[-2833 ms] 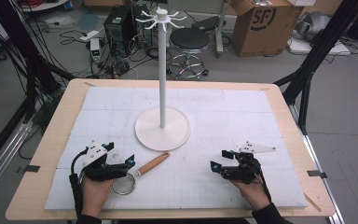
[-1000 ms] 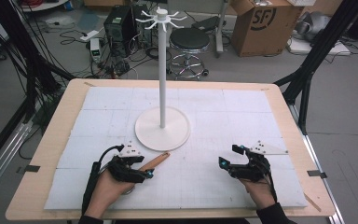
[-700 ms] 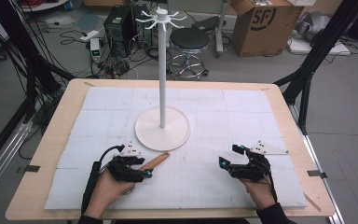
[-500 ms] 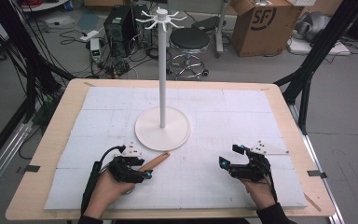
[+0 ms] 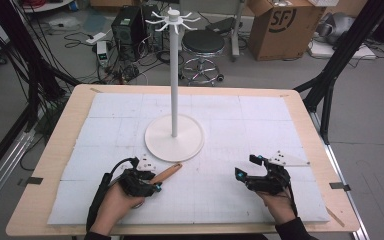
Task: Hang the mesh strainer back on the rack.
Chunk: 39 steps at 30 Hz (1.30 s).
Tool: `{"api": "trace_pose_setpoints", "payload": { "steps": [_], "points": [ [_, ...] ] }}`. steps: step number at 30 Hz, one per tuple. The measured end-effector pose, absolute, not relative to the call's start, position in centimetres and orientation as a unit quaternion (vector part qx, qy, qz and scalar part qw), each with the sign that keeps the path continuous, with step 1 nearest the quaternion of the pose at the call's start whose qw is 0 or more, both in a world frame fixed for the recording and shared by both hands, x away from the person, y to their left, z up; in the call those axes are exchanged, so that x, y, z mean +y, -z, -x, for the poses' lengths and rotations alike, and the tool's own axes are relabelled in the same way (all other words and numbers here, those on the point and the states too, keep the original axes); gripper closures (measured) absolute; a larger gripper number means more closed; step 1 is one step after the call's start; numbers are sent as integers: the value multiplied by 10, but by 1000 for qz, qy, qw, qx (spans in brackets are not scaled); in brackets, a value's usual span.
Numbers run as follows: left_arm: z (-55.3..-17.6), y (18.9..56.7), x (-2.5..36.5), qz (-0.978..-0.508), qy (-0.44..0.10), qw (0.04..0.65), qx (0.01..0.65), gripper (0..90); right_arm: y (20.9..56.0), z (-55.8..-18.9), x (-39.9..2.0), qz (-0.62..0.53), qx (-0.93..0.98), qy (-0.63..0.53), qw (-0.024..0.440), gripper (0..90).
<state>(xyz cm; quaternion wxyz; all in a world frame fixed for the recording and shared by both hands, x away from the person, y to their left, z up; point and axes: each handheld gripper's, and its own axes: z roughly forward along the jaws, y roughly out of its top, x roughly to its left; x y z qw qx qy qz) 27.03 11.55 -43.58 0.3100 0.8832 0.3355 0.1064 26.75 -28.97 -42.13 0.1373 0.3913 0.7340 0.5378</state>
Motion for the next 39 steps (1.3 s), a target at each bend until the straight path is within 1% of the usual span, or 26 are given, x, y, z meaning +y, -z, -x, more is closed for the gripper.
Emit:
{"api": "trace_pose_setpoints", "payload": {
  "steps": [5, 10, 22, 26, 29, 33, 39],
  "points": [
    [-270, 433, 112, -888, -106, 293, 337, 629, 421, -267, -290, -392, 734, -538, 137, 163],
    [-272, 430, 110, -894, -93, 275, 342, 666, 421, -267, -291, -393, 732, -540, 137, 163],
    [-285, 425, 102, -903, -59, 232, 357, 668, 421, -266, -290, -392, 733, -538, 140, 163],
    [-295, 422, 96, -909, -36, 203, 362, 672, 421, -267, -289, -390, 734, -538, 140, 163],
    [-297, 420, 88, -917, -41, 172, 357, 673, 420, -266, -288, -390, 734, -539, 139, 163],
    [-297, 420, 86, -916, -44, 170, 361, 675, 420, -266, -288, -390, 733, -540, 138, 163],
    [-301, 418, 77, -920, -43, 132, 366, 676, 421, -267, -287, -390, 735, -538, 137, 163]
  ]
}}
